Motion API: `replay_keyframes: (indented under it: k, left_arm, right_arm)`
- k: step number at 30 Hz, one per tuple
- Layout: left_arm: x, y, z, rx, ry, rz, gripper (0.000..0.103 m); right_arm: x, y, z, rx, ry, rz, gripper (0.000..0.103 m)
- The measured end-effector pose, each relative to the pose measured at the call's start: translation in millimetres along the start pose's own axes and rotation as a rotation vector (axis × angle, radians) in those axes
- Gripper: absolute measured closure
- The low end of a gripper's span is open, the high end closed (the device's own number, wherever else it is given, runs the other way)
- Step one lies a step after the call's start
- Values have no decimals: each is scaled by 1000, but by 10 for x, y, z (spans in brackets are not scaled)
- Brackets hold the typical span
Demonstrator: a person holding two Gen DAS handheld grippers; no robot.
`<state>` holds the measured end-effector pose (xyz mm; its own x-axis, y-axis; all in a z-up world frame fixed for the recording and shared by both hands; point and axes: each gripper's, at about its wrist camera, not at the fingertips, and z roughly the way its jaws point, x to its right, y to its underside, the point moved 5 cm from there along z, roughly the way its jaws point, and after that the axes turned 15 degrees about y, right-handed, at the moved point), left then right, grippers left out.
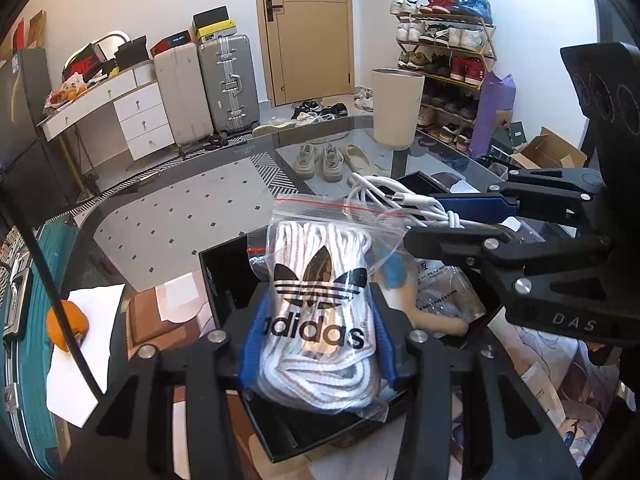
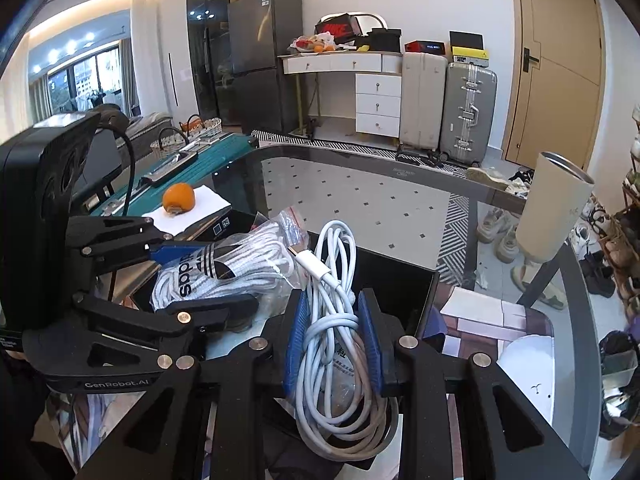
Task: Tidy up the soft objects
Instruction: 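Lower the lace bag and cable into the black box and open both grippers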
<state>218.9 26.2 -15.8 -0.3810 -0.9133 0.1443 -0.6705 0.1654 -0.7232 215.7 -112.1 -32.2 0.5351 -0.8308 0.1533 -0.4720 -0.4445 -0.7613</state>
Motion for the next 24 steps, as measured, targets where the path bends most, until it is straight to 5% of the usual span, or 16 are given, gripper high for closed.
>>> replay_keyframes:
  k: [5, 12, 20, 24]
  left_arm:
    - [27, -12, -20, -1, 25, -29, 19]
    - [178, 9, -220, 15, 31, -9, 5]
    - [70, 118, -442, 51, -3, -67, 0]
    - [2, 190, -482, 59, -10, -108, 0]
  right_arm:
    - [55, -8, -181, 27, 1, -16, 67]
    - [302, 127, -442, 26, 55, -4, 52]
    - [442, 288, -338, -34, 96, 25, 33]
    - [349, 259, -243, -39, 114, 9, 33]
